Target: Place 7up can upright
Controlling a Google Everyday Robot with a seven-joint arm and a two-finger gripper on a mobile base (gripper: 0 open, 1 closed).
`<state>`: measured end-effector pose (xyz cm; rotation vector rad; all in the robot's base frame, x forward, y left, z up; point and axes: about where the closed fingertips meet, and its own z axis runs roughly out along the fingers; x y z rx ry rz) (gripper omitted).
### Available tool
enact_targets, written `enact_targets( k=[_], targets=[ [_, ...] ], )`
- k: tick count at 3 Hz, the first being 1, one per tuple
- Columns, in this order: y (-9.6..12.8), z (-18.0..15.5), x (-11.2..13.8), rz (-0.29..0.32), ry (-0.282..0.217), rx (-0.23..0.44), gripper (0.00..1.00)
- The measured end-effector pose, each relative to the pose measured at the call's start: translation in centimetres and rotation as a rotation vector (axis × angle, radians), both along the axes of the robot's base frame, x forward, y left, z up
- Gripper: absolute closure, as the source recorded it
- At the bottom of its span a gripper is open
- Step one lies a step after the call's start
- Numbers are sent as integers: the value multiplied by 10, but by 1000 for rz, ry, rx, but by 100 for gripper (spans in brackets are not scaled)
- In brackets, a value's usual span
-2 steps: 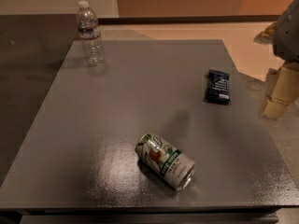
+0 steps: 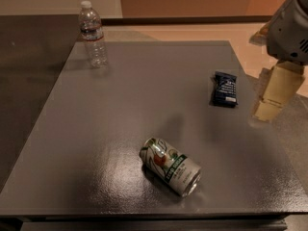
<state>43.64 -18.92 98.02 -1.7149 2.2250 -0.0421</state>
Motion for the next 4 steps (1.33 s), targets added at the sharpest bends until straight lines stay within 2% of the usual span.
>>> enact_targets(
  k=[1,2,3,4],
  targets=[
    [41,4,-4,-18,31,80,0],
    [77,0,-7,-104,72,151,0],
    [98,-11,-11,-235,86,165,0],
    [112,-25,-20,-369,88,142,0]
  ],
)
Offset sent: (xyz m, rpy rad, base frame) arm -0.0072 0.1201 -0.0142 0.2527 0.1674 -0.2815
